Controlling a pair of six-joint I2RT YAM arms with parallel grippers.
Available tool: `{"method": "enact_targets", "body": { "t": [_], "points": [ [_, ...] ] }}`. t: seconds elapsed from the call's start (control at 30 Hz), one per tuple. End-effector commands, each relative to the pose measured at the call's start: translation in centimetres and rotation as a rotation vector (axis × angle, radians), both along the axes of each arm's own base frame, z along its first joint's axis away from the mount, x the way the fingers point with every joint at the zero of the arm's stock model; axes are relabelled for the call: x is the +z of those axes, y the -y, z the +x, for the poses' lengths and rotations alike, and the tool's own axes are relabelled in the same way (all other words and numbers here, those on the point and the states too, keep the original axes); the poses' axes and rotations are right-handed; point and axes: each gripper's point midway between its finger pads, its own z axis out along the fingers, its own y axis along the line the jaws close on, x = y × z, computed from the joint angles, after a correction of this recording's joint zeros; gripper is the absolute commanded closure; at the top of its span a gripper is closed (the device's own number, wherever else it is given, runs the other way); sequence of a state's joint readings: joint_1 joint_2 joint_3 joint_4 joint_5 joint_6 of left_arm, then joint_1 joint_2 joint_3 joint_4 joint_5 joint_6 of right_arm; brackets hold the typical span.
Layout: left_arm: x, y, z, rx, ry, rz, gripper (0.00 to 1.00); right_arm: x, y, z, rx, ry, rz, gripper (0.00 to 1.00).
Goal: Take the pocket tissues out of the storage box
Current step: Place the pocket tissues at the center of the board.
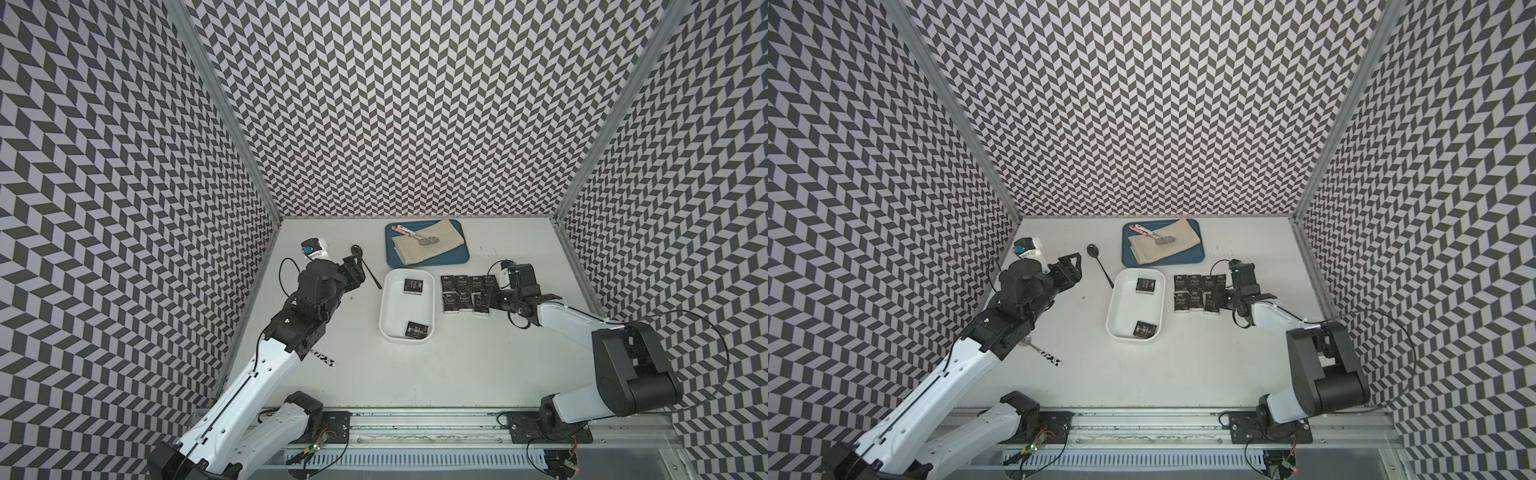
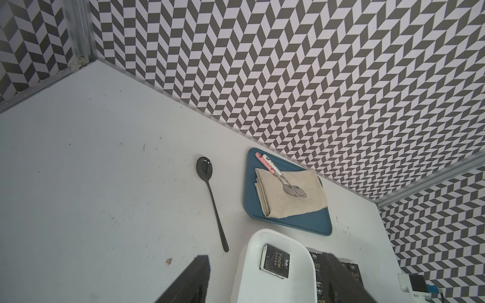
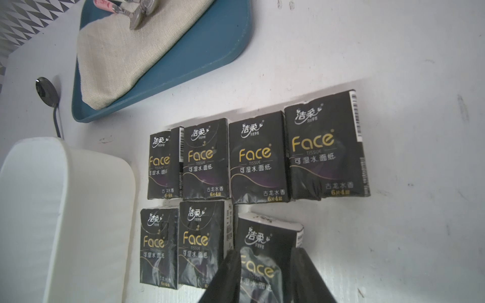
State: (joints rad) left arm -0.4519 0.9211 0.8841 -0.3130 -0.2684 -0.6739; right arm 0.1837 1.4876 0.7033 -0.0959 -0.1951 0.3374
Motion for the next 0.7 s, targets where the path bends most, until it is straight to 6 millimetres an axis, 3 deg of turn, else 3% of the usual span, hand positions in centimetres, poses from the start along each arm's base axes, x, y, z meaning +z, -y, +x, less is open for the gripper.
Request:
{"method": "enact_targets", "body": {
  "t": [0.0, 0.67],
  "points": [
    [1.09, -0.2, -0.35, 0.003, 0.027, 0.004, 0.29, -0.67, 0.48, 0.4, -0.021, -0.002, -0.005, 0.63],
    [0.59, -0.23, -0.17, 0.009, 0.018, 0.007, 0.28, -1.32, -0.45, 0.67, 0.005, 0.0, 0.049, 0.62]
  ]
}}
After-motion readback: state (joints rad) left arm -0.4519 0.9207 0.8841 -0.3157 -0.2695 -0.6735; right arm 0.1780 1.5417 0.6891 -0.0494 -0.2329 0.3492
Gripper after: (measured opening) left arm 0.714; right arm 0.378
